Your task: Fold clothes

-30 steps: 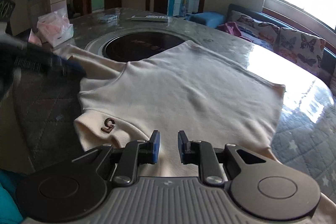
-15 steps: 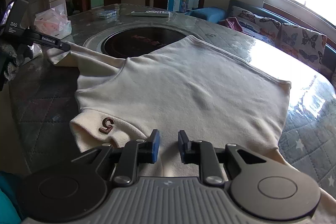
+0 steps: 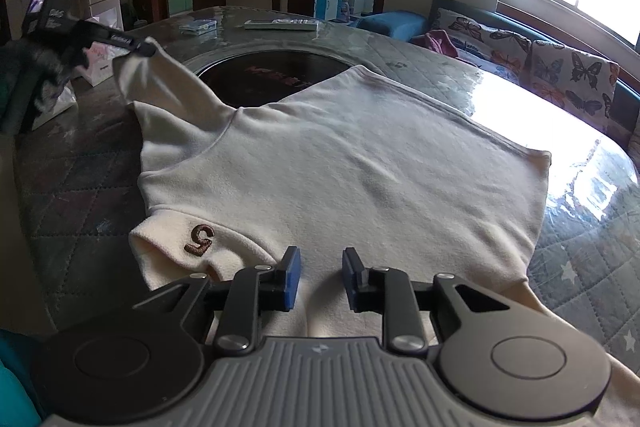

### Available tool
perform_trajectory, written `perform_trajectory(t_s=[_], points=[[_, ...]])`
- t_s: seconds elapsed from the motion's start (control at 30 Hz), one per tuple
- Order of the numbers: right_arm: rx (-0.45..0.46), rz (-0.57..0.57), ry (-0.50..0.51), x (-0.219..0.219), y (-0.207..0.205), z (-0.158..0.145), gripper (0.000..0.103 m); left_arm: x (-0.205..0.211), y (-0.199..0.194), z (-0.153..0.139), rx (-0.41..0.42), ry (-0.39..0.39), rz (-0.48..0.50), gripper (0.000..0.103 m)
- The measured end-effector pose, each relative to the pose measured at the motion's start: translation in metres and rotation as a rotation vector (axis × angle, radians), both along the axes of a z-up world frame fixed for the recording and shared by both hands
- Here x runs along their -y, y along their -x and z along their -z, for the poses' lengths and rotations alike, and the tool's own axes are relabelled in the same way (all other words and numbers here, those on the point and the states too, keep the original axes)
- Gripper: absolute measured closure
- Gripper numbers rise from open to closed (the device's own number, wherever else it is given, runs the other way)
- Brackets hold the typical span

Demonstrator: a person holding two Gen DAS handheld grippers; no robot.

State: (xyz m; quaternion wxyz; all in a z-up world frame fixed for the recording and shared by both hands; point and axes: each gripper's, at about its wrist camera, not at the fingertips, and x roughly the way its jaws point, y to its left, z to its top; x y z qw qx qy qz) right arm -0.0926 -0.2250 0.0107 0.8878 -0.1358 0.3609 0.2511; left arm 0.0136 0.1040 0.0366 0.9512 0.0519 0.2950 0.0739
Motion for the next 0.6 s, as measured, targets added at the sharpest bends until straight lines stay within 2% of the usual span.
perform_trajectory(t_s=[0.1,0.27,0.33,0.43,0.6], points=[[-0.001,0.002,0.0,0.0,0.0,0.0,0.079,0.004,-0.015,0.011,-0.03,-0.041,0.01,0.088],[-0.003,0.004,-0.001,0.001,-0.001,0.0,0.077,0.003,-0.025,0.024,-0.067,-0.084,-0.051,0.082],[-0.002,0.003,-0.001,0.001,-0.001,0.0,0.077,0.006,-0.018,0.017,-0.054,-0.059,-0.052,0.074],[0.0,0.003,-0.002,0.001,-0.001,0.0,0.076,0.01,-0.008,0.006,-0.033,-0.022,-0.054,0.073],[0.003,0.006,-0.002,0.001,-0.001,0.0,0.076,0.053,0.014,-0.01,-0.018,0.137,0.149,0.077]])
